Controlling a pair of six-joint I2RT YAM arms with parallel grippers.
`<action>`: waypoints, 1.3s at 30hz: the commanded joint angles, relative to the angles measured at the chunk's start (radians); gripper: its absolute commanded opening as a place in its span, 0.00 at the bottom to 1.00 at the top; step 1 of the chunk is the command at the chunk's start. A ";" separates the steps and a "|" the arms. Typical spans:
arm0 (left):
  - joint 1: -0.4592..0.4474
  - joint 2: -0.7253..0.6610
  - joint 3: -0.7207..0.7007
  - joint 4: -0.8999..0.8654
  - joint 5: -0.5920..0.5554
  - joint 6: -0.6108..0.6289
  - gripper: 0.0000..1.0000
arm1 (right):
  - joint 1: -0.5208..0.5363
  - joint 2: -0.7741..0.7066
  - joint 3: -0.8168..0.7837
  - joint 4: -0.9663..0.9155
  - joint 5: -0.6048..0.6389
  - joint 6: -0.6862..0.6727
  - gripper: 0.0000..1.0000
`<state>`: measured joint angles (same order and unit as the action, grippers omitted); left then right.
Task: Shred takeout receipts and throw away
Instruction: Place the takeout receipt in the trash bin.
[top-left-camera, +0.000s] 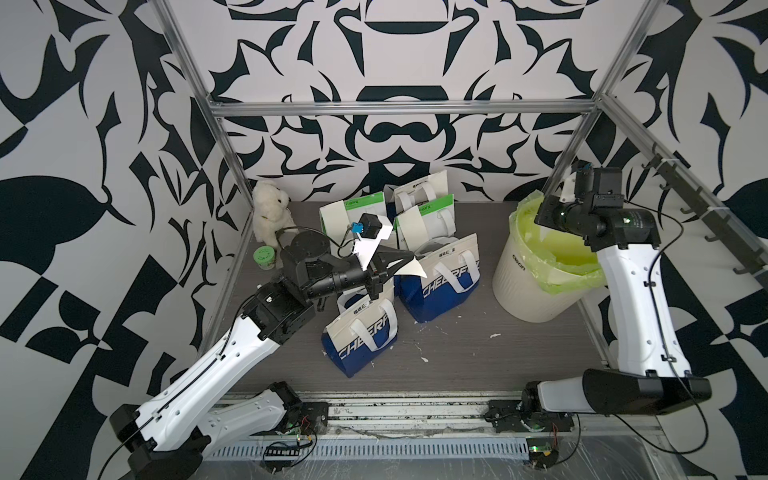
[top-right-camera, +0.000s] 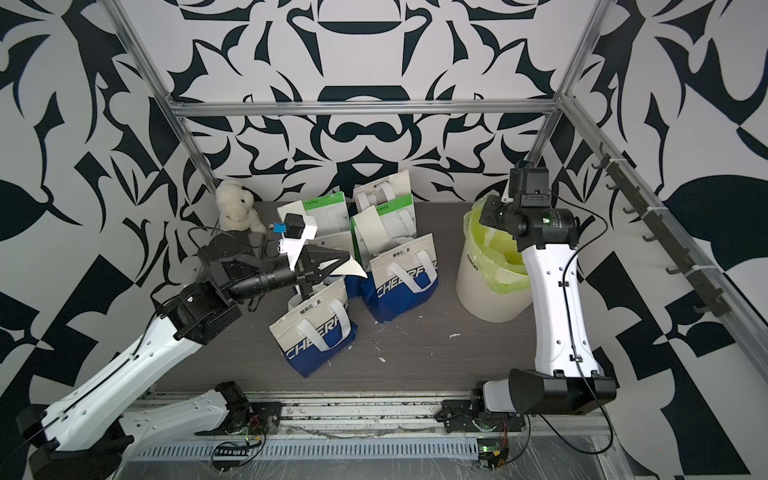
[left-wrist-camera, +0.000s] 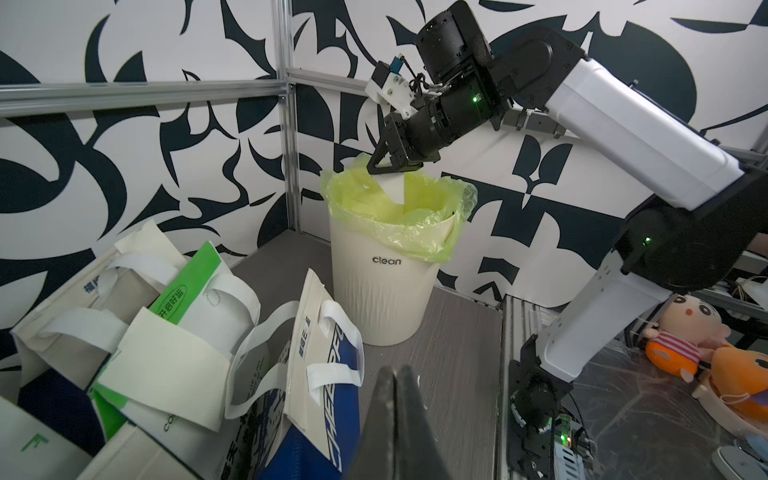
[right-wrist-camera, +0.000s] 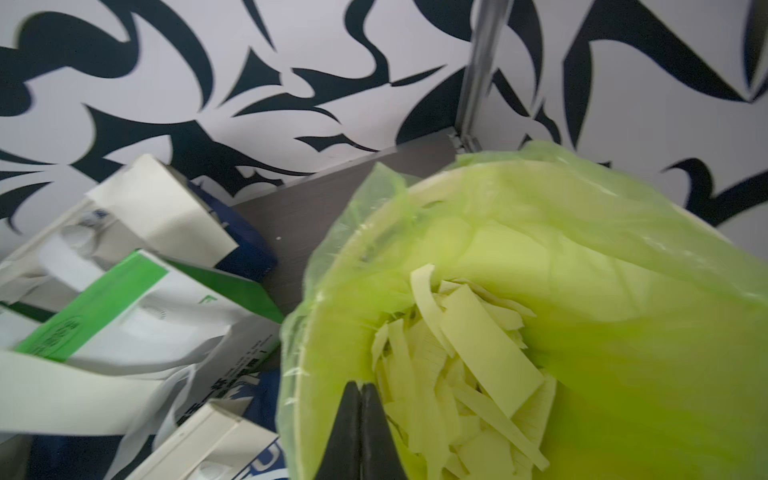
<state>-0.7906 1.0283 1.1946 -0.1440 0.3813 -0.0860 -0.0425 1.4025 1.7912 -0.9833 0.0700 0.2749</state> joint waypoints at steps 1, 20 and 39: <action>-0.002 0.010 0.037 -0.005 0.005 -0.007 0.00 | -0.029 0.031 -0.010 -0.018 0.038 -0.026 0.09; -0.002 0.074 0.026 0.072 0.036 -0.098 0.00 | -0.032 -0.201 -0.192 0.352 -0.755 0.102 0.75; -0.002 0.120 0.048 0.123 0.086 -0.208 0.00 | 0.455 -0.272 -0.482 0.643 -1.102 -0.032 0.72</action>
<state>-0.7914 1.1534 1.2095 -0.0547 0.4503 -0.2768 0.3832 1.1168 1.2671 -0.3077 -1.0355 0.3161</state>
